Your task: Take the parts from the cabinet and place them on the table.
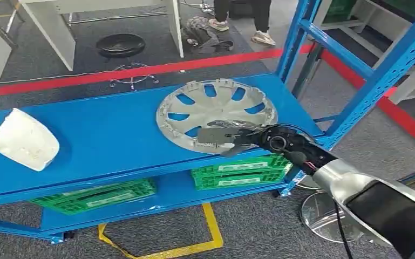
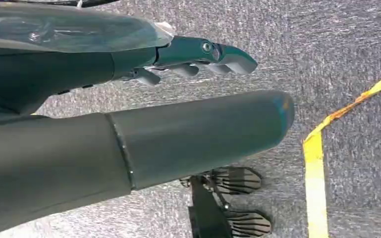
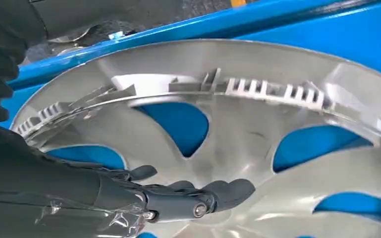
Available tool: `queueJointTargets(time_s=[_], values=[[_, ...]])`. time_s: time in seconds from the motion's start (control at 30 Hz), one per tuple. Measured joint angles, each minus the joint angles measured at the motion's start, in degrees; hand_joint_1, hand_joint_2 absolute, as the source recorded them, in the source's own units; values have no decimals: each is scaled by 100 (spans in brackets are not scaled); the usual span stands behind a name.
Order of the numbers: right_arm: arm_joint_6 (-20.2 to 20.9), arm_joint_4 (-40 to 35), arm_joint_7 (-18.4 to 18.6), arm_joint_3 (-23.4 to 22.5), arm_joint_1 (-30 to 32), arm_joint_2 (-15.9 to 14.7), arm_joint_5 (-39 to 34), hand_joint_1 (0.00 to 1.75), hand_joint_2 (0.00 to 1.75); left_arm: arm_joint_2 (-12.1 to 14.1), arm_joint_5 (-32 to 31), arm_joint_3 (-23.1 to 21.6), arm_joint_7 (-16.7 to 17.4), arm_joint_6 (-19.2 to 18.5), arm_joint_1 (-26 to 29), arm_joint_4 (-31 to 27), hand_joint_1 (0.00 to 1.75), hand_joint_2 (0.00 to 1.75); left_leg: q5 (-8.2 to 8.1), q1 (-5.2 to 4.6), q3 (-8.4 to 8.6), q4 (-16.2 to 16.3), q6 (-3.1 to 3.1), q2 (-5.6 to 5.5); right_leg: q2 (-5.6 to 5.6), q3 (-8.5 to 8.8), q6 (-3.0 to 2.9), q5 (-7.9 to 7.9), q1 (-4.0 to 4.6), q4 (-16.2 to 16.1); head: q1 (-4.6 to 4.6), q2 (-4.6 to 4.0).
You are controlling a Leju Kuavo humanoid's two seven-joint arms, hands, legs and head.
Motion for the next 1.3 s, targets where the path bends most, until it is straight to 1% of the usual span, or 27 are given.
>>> queueJointTargets(time_s=[0.3, 0.6, 0.83, 1.3], values=[[-2, 404, -227, 74, -63, 148, 24, 0, 175, -4, -52, 0, 41, 0, -73, 0, 0, 0, 0, 0, 0, 0, 0, 0, 0, 0, 0, 0, 0, 0, 0, 0], [-20, 634, -245, 129, -119, 242, 28, 0, 175, -9, -63, 0, 59, 2, -84, 0, 0, 0, 0, 0, 1, 0, 0, 1, 1, 1, 0, 0, 0, 0, -2, 0], [-120, 765, -308, 188, -117, 408, 216, 0, 175, -17, -103, 0, 61, 2, -110, 0, 0, 0, 0, 0, 6, 0, 0, 2, 2, 2, 0, 0, 1, 0, -2, 0], [-245, 667, -83, 411, 2, 728, 441, 0, 175, -48, -173, 0, 61, 0, -172, 0, 0, 0, -2, 1, 33, -1, -4, 17, 22, 22, -1, 1, 6, 0, -2, 0]])
